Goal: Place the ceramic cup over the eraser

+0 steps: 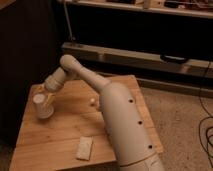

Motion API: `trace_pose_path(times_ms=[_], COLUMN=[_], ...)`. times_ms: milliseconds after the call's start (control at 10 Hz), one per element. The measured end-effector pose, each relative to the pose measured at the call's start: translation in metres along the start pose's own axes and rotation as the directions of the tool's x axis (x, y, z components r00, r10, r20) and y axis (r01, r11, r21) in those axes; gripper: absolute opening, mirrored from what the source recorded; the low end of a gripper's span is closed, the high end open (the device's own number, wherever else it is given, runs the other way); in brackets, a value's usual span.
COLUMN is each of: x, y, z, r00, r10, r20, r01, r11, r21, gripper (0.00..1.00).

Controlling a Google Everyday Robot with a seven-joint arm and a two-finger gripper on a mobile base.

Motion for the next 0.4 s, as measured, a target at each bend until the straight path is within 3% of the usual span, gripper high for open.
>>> trace_pose_path(times_ms=[400], x=[0.0003], y=[0.0035], z=[0.0032], r00=[1.000], r10=[0.000], r20=[-0.006], r01=[0.000], r11=[1.000], r21=[-0.006], gripper=[0.96])
